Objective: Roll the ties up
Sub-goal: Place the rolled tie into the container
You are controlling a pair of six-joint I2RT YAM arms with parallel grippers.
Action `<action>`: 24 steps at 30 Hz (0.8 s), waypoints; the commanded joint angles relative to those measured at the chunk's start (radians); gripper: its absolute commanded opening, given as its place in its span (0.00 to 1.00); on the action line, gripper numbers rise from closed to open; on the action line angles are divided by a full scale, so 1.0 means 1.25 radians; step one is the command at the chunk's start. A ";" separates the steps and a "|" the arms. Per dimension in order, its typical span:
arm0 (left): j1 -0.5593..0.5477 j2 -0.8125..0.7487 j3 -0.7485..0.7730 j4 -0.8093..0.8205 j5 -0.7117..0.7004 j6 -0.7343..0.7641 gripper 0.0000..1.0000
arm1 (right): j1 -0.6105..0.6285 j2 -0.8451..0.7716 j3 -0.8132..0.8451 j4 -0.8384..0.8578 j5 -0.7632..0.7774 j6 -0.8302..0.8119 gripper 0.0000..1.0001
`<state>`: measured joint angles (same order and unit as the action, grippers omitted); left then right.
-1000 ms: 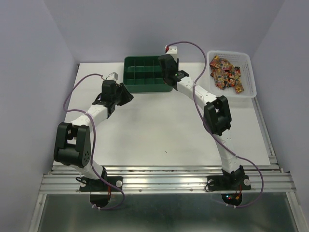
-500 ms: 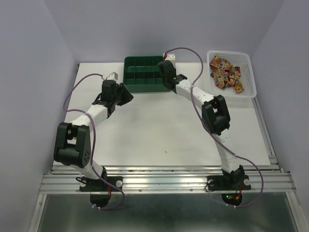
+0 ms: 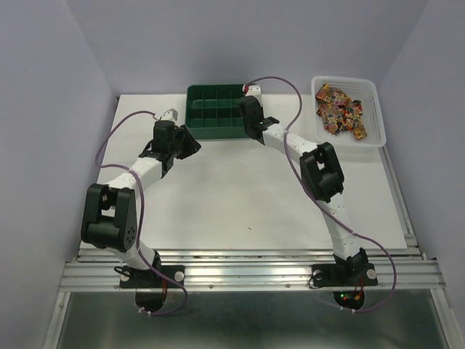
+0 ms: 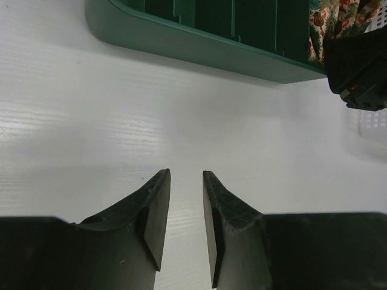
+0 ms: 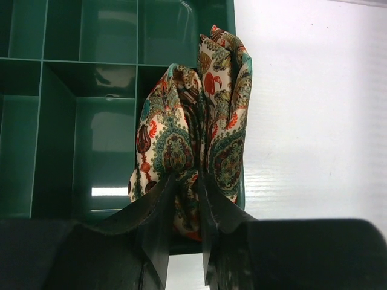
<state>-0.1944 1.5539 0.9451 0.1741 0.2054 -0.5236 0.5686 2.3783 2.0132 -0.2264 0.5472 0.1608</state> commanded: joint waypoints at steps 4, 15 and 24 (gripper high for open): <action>0.003 -0.001 0.022 0.015 0.007 0.019 0.39 | 0.004 0.040 -0.005 -0.069 -0.014 -0.048 0.32; 0.003 -0.025 0.038 0.001 0.008 0.021 0.39 | 0.004 -0.024 0.059 -0.113 -0.030 -0.045 0.45; 0.005 -0.211 0.056 -0.091 -0.100 0.027 0.41 | 0.004 -0.329 -0.065 0.014 -0.075 0.036 1.00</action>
<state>-0.1944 1.4719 0.9638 0.0967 0.1673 -0.5152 0.5701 2.2471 2.0167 -0.3134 0.4717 0.1429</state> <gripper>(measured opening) 0.398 0.916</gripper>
